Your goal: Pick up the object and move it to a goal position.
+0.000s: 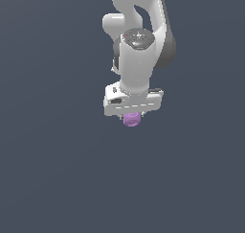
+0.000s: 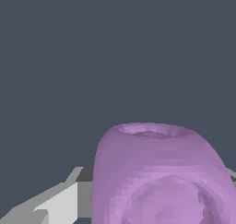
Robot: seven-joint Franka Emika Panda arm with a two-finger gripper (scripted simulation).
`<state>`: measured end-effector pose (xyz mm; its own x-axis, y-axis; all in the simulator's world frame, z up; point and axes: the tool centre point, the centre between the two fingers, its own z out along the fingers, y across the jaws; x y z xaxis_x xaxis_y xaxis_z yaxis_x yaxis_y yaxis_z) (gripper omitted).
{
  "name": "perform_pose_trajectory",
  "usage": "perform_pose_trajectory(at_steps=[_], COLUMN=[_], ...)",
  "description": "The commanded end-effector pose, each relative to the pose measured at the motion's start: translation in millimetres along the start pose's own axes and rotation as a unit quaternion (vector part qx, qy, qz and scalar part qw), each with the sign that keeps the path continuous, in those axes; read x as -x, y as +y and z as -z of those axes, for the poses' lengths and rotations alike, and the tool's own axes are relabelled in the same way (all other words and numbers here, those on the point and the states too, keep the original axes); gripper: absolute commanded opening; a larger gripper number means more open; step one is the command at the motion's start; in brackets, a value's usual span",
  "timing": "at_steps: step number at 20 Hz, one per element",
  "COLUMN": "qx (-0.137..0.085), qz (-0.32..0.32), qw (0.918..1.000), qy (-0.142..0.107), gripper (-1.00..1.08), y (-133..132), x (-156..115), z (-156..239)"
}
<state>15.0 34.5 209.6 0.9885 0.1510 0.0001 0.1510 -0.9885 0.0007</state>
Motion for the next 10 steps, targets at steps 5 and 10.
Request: perform_pose_trajectory(at_steps=[5,10], qx=[0.000,0.000], qz=[0.000,0.000], qw=[1.0000,1.0000], qy=[0.000,0.000], gripper=[-1.00,-1.00], y=[-22,-35], x=[9,13], z=[69,109])
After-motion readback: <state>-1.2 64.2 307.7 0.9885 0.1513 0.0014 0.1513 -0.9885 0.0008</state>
